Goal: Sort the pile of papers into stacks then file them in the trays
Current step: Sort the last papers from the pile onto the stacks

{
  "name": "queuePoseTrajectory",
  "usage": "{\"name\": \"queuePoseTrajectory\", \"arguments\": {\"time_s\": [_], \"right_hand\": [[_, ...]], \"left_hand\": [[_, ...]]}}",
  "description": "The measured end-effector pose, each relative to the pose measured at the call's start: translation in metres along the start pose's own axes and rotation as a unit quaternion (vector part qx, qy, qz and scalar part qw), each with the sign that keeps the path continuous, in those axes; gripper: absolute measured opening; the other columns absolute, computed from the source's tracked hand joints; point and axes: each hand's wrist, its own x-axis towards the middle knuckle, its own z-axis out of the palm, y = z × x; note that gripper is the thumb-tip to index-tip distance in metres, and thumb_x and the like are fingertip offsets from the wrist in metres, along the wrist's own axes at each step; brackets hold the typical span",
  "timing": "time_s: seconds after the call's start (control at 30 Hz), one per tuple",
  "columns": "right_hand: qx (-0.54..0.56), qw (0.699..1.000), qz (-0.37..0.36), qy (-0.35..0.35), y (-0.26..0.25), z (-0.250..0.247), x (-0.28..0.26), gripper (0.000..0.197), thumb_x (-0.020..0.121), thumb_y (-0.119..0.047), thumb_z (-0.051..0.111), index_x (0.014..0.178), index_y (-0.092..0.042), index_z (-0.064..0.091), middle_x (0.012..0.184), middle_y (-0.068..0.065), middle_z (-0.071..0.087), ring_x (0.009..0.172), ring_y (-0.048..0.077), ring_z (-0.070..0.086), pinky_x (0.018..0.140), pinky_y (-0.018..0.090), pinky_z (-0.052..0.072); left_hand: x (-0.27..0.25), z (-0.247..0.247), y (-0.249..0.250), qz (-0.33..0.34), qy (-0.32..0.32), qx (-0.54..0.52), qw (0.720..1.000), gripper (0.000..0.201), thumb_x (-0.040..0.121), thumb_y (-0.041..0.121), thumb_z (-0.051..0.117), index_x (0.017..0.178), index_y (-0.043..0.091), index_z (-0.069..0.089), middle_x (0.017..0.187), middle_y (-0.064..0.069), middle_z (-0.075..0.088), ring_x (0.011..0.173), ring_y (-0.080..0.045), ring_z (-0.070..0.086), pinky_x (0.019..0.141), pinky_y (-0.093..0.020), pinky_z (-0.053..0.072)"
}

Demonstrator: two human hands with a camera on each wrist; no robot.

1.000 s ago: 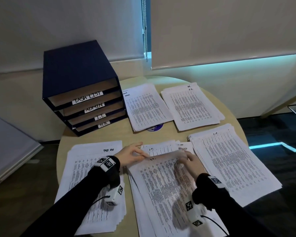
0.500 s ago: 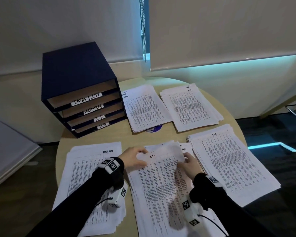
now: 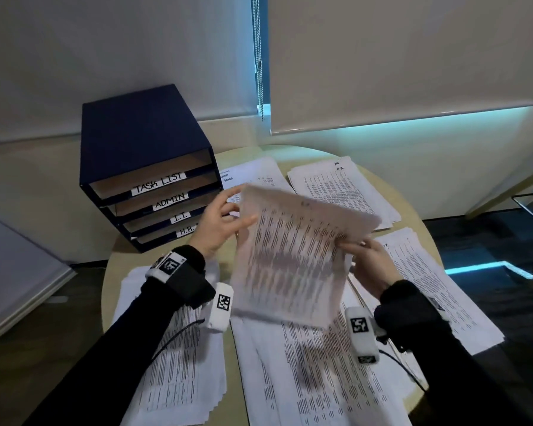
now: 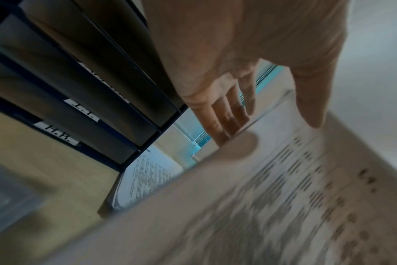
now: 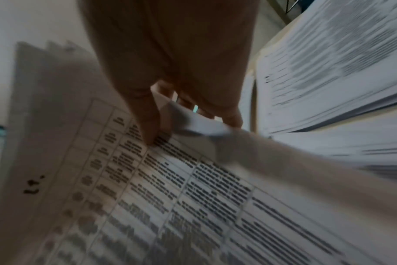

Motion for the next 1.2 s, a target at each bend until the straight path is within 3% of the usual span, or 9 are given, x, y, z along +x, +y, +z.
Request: {"name": "queuePoseTrajectory", "arguments": {"time_s": [0.13,0.23,0.33,0.43,0.67,0.77,0.83,1.03,1.2], "right_hand": [[0.039,0.995,-0.070,-0.067,-0.029,0.025,-0.015,0.024,0.078,0.000,0.062,0.101,0.004,0.058,0.101,0.016,0.066,0.092,0.026,0.062,0.077,0.039,0.052],[-0.007,0.992,-0.096,-0.077,-0.029,0.043,-0.024,0.052,0.062,-0.014,0.071,0.107,0.006,0.052,0.101,0.018,0.061,0.087,0.024,0.056,0.067,0.032,0.047],[-0.016,0.994,-0.093,-0.053,-0.014,0.052,-0.026,0.037,0.063,-0.015,0.071,0.096,-0.004,0.057,0.100,0.010,0.064,0.091,0.022,0.058,0.077,0.035,0.048],[-0.003,0.997,-0.076,-0.019,0.003,0.057,-0.023,0.038,0.061,-0.021,0.074,0.097,-0.015,0.061,0.102,0.007,0.064,0.091,0.017,0.059,0.082,0.033,0.045],[-0.042,0.998,-0.021,0.047,0.037,0.062,0.017,0.038,0.073,-0.013,0.052,0.111,-0.016,0.051,0.115,0.016,0.059,0.113,0.031,0.055,0.101,0.057,0.042],[-0.058,0.996,-0.043,0.054,0.027,0.068,0.018,0.037,0.085,-0.007,0.048,0.122,-0.010,0.050,0.120,0.012,0.060,0.114,0.028,0.055,0.100,0.049,0.044],[-0.074,0.993,-0.068,0.056,0.013,0.069,0.017,0.038,0.089,0.001,0.046,0.126,-0.007,0.045,0.121,0.008,0.058,0.110,0.020,0.053,0.095,0.036,0.044],[-0.207,0.962,-0.153,0.094,-0.014,0.036,0.034,0.022,0.089,0.003,0.046,0.105,-0.012,0.050,0.101,0.008,0.059,0.089,0.021,0.054,0.083,0.033,0.047],[-0.394,0.903,0.001,0.172,0.011,-0.056,0.034,0.014,0.090,-0.011,0.046,0.100,-0.010,0.057,0.100,0.016,0.064,0.094,0.030,0.059,0.090,0.042,0.046]], "left_hand": [[-0.011,0.021,0.003,-0.001,0.067,0.021,0.998,0.034,0.095,0.016,0.055,0.128,0.020,0.044,0.115,0.006,0.062,0.103,-0.003,0.062,0.098,-0.042,0.050],[-0.026,0.044,-0.008,0.005,0.143,0.039,0.989,0.055,0.098,0.031,0.049,0.146,0.020,0.023,0.148,-0.006,0.040,0.135,-0.018,0.041,0.112,-0.049,0.034],[-0.042,0.061,-0.020,-0.014,0.170,0.074,0.983,0.068,0.100,0.030,0.045,0.152,0.021,0.002,0.159,-0.005,0.017,0.142,-0.011,0.016,0.116,-0.031,0.014],[-0.047,0.067,-0.039,-0.094,0.159,0.088,0.979,0.074,0.101,0.036,0.040,0.152,0.025,-0.012,0.161,-0.004,0.006,0.143,-0.021,0.019,0.105,-0.027,0.020],[-0.023,0.062,-0.062,-0.136,0.198,0.086,0.967,0.048,0.101,0.037,0.042,0.140,0.011,0.034,0.141,-0.005,0.047,0.113,-0.021,0.051,0.103,-0.032,0.038],[-0.008,0.056,-0.051,-0.115,0.222,0.043,0.967,0.022,0.102,0.038,0.039,0.100,0.020,0.051,0.102,-0.003,0.058,0.092,-0.021,0.057,0.087,-0.043,0.051],[-0.002,0.051,-0.033,-0.087,0.218,0.036,0.971,0.018,0.103,0.036,0.038,0.087,0.028,0.043,0.088,0.005,0.047,0.082,-0.013,0.049,0.075,-0.023,0.047],[-0.004,0.058,-0.017,-0.028,0.158,-0.006,0.987,0.006,0.103,0.029,0.039,0.101,0.028,0.044,0.103,0.014,0.052,0.091,0.002,0.050,0.082,-0.013,0.040],[-0.036,0.084,-0.092,-0.132,-0.006,0.160,0.978,0.028,0.097,0.047,0.046,0.117,0.027,0.046,0.106,0.011,0.052,0.095,-0.009,0.057,0.089,-0.034,0.050]]}}
